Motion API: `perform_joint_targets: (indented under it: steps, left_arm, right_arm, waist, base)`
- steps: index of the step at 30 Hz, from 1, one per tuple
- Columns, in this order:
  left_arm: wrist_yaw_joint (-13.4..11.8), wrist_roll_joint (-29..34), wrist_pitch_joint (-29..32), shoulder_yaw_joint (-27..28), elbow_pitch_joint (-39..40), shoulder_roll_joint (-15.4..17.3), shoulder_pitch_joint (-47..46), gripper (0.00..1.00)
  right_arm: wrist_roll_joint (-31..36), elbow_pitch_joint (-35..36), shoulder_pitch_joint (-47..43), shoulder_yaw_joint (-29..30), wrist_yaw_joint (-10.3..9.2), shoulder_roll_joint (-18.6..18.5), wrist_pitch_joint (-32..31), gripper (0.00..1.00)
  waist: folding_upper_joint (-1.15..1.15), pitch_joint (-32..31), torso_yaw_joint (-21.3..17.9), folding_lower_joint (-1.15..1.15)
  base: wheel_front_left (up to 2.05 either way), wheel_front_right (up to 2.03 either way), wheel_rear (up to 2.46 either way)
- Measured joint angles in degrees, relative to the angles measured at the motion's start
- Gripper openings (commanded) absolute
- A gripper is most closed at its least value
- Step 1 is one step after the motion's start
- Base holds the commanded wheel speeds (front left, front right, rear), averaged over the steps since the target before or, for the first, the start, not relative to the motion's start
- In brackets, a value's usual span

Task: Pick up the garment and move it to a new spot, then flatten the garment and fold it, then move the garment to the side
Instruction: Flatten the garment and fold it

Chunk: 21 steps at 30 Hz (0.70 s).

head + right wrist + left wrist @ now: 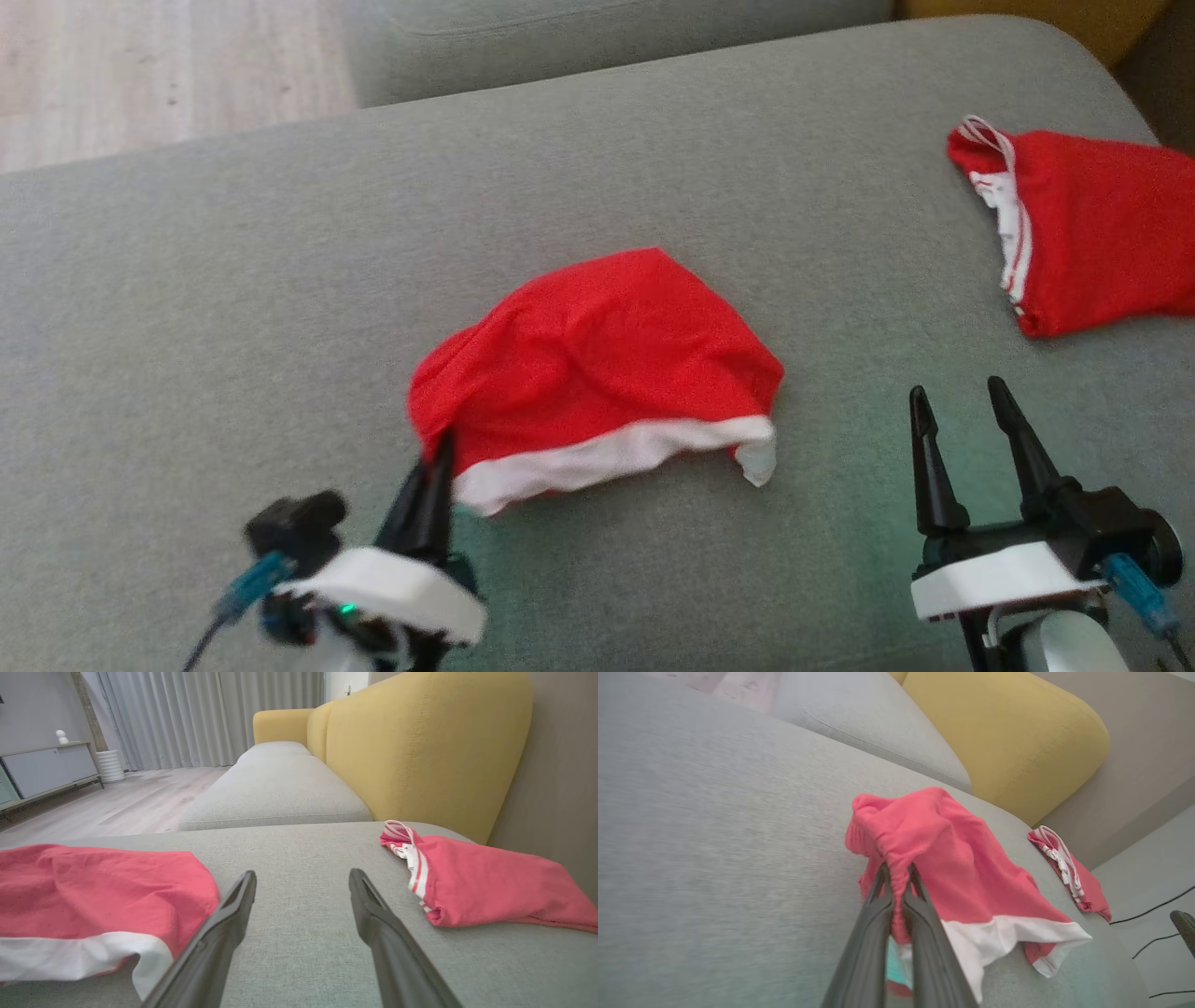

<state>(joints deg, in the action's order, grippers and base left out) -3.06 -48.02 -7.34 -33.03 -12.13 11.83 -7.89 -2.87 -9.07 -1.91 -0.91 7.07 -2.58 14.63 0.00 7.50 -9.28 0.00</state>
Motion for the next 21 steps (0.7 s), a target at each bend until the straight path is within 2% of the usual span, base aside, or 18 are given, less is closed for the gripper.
perform_joint_targets:
  steps: [4, 7, 10, 11, 12, 13, 17, 21]
  left_arm:
    - [-5.1, 0.1, 3.1, 2.1, 10.5, 5.8, 5.8, 0.0]
    - [-8.8, 0.3, 4.8, 4.4, 14.1, 9.7, 9.8, 0.0]
    - [-10.1, -0.3, 6.5, 5.3, 13.8, 11.7, 12.6, 0.0]
    - [-10.1, -0.5, 6.8, 5.2, 13.4, 11.6, 13.2, 0.18]
    - [-10.1, -1.0, 6.8, 5.2, 12.7, 11.4, 13.6, 0.47]
    - [-10.0, -1.4, 6.8, 5.2, 12.0, 11.2, 13.8, 1.0]
    - [-10.1, -1.4, 6.7, 5.1, 8.9, 11.3, 13.8, 1.0]
    - [-12.8, 0.5, 6.2, 6.0, 9.1, 13.4, 14.3, 1.0]
  right_arm:
    - [-0.2, 0.0, 0.0, -0.3, 0.0, 0.0, 0.0, 1.0]
    - [-0.3, 0.0, 0.0, -0.3, 0.0, 0.0, 0.0, 1.0]
    - [-0.3, -0.1, 0.0, -0.5, 0.0, 0.0, 0.0, 1.0]
    - [-0.3, -0.1, 0.1, -0.7, 0.0, 0.0, 0.0, 1.0]
    - [-0.3, -0.1, 0.0, -0.7, 0.0, 0.0, 0.0, 1.0]
    - [-0.3, -0.2, 0.0, -0.7, 0.0, 0.0, 0.0, 1.0]
    - [-0.3, -0.4, 0.0, -0.8, 0.0, 0.0, 0.0, 1.0]
    - [-0.3, -0.5, 0.0, -0.9, 0.0, 0.0, 0.0, 1.0]
  waist:
    - [0.0, -0.6, 2.0, 0.0]
    - [0.0, -0.9, 3.2, 0.0]
    - [0.0, -0.9, 4.1, 0.0]
    - [0.0, -0.9, 4.3, -0.01]
    - [0.0, -0.9, 4.4, -0.01]
    - [0.0, -0.9, 4.4, 0.0]
    - [0.0, -1.1, 4.0, 0.0]
    - [0.0, -1.4, 3.1, -0.01]
  base:
    - [0.0, 0.0, 0.0]
    - [0.0, 0.0, 0.0]
    - [0.0, 0.0, 0.0]
    - [0.0, 0.0, 0.0]
    - [0.0, 0.0, 0.0]
    - [0.0, 0.0, 0.0]
    - [0.0, 0.0, 0.0]
    - [0.0, 0.0, 0.0]
